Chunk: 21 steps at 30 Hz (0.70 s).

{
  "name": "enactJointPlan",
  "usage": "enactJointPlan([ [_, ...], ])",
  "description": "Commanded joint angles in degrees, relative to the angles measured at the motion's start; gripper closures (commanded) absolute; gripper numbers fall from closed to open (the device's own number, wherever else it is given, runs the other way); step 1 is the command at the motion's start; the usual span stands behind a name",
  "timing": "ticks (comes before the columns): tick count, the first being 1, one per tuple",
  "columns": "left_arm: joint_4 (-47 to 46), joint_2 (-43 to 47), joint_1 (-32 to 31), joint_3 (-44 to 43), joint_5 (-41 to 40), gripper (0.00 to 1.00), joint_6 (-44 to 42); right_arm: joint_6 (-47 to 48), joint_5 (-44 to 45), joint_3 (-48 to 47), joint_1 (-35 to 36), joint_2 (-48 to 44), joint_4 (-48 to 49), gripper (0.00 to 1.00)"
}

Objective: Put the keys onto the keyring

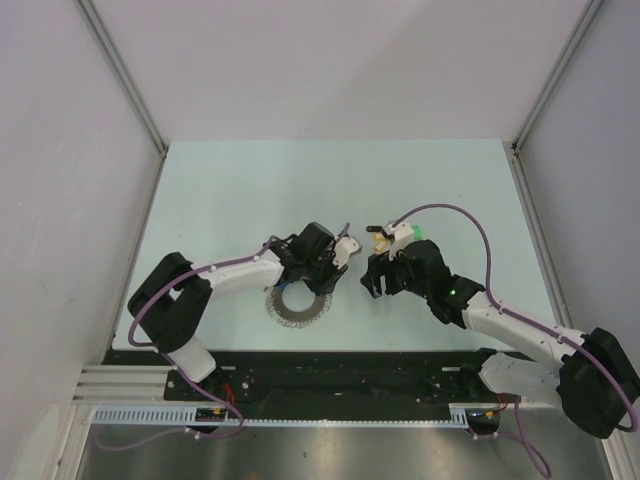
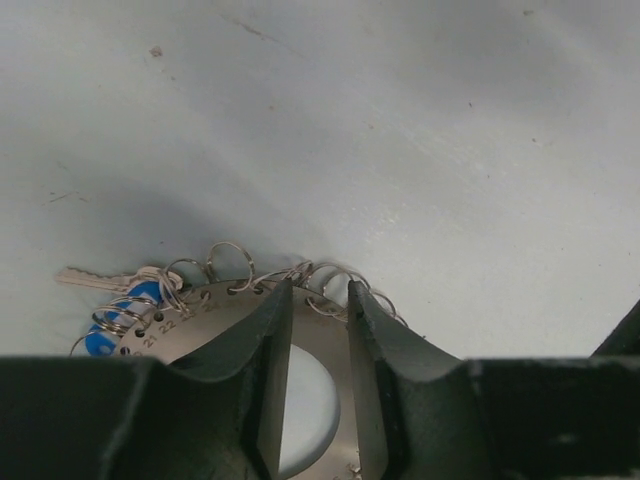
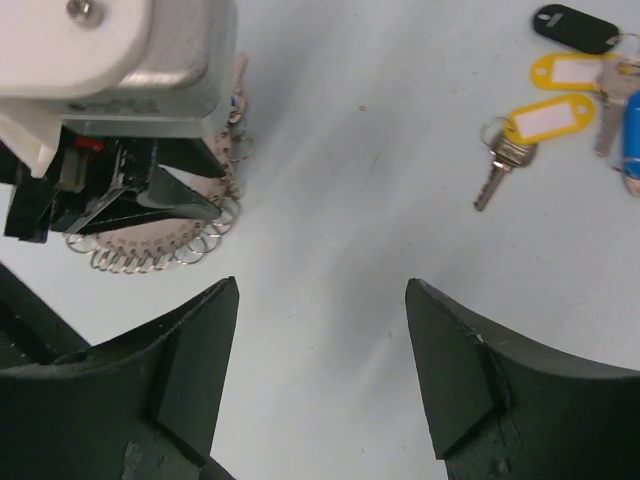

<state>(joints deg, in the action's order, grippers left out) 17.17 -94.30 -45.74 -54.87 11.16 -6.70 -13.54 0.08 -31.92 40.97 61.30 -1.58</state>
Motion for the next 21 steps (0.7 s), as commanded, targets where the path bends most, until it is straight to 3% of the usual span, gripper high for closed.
enactJointPlan([
  [1,-5.0,7.3,0.3,1.7,-2.5,0.64,3.3,1.8,-8.3,0.3,-0.7,2.1,7.5,0.28],
  [8,-7.7,20.0,6.5,7.2,-4.4,0.54,12.1,1.2,-22.1,0.2,-3.4,11.6,19.4,0.42],
  [9,-7.2,22.9,7.1,8.2,-4.6,0.48,13.2,1.3,-23.0,-0.1,-3.7,14.3,20.2,0.45],
  [17,-0.7,36.0,10.8,10.0,-6.1,0.31,14.5,4.7,-27.1,-4.6,-3.9,25.3,21.0,0.63],
  [21,3.0,42.0,11.0,9.2,-7.0,0.28,12.3,6.0,-29.3,-7.9,-3.9,30.0,20.3,0.64],
])
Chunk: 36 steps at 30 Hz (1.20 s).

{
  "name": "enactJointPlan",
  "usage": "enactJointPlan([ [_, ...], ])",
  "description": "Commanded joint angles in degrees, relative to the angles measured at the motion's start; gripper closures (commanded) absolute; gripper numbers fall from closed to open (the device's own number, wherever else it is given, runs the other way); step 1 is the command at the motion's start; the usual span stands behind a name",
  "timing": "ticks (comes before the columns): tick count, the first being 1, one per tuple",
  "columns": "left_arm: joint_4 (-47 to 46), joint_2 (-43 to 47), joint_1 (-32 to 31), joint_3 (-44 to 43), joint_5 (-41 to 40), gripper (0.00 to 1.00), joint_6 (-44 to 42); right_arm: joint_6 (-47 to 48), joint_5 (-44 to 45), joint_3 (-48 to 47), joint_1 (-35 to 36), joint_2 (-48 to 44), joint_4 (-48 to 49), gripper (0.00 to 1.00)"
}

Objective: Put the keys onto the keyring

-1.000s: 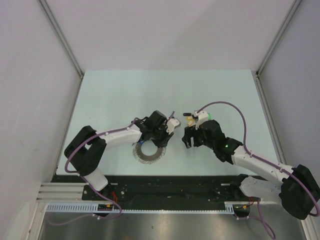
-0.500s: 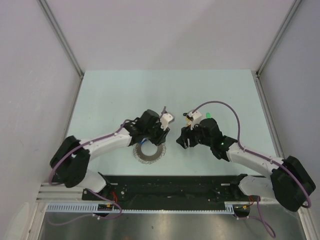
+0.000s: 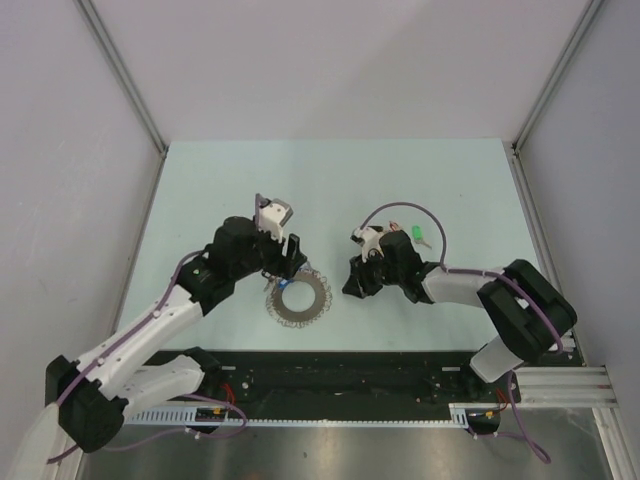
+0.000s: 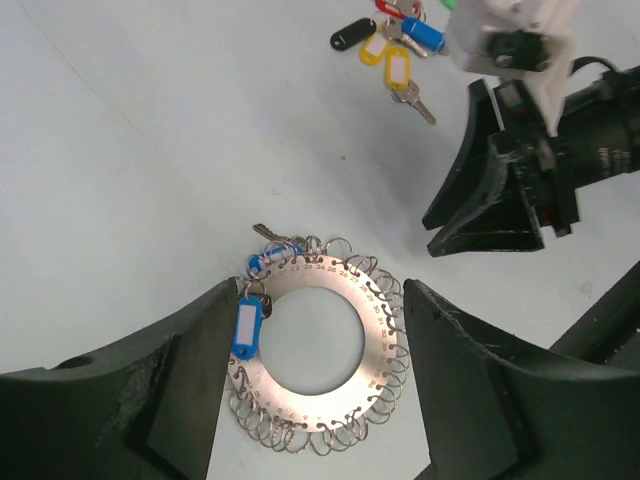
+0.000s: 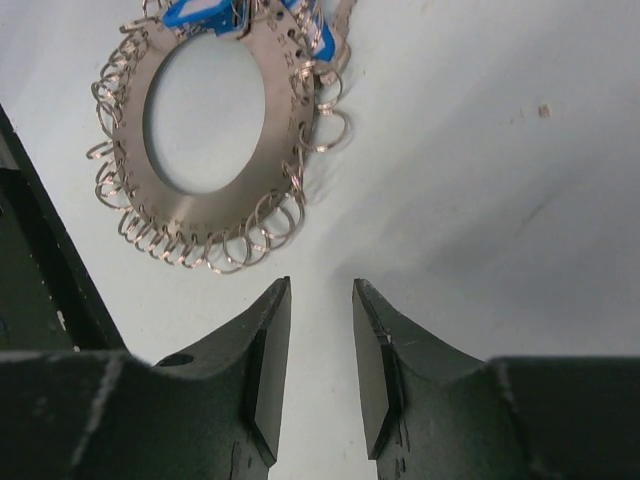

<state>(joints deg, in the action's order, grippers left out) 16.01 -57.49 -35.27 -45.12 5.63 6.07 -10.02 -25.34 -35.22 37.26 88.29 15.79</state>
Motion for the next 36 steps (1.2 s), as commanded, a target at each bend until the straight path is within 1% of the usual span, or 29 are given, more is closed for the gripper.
enactJointPlan([
  [1,5.0,5.9,0.5,-0.8,-1.9,0.27,-1.0,2.7,-4.7,-6.2,-0.2,3.9,2.6,0.64],
  [3,6.6,8.2,0.5,-0.8,-2.5,0.25,-2.7,3.1,-5.4,-7.7,-0.2,6.5,1.6,0.64],
  [8,6.4,11.9,0.5,1.3,-5.5,0.22,-5.4,3.9,-8.4,-12.5,-0.2,11.8,-1.5,0.65],
  [10,6.2,12.1,0.6,2.2,-7.9,0.22,-5.5,4.0,-9.3,-13.5,-0.1,12.8,-2.7,0.66],
  [13,5.5,11.7,0.8,2.8,-8.0,0.22,-5.6,4.8,-10.8,-15.0,0.0,14.4,-4.2,0.67],
  [16,6.0,11.3,1.3,2.5,-7.9,0.22,-5.9,5.2,-11.7,-16.4,0.3,16.0,-5.2,0.71],
  [19,5.9,11.5,1.7,2.8,-7.7,0.22,-5.9,5.6,-12.8,-17.5,0.4,17.2,-6.2,0.72],
  [20,5.9,11.5,1.9,2.8,-7.7,0.21,-5.9,5.7,-12.8,-17.7,0.5,17.4,-6.5,0.75],
  [25,5.9,11.6,2.0,3.1,-7.2,0.21,-5.9,6.0,-13.3,-17.9,0.5,17.6,-7.2,0.81],
  [30,5.8,11.6,2.5,3.1,-6.5,0.21,-5.9,6.1,-13.6,-17.9,0.5,17.7,-7.1,0.90],
  [36,5.7,11.4,2.7,3.2,-6.2,0.21,-5.9,6.6,-14.4,-18.1,0.5,17.9,-7.2,0.88],
])
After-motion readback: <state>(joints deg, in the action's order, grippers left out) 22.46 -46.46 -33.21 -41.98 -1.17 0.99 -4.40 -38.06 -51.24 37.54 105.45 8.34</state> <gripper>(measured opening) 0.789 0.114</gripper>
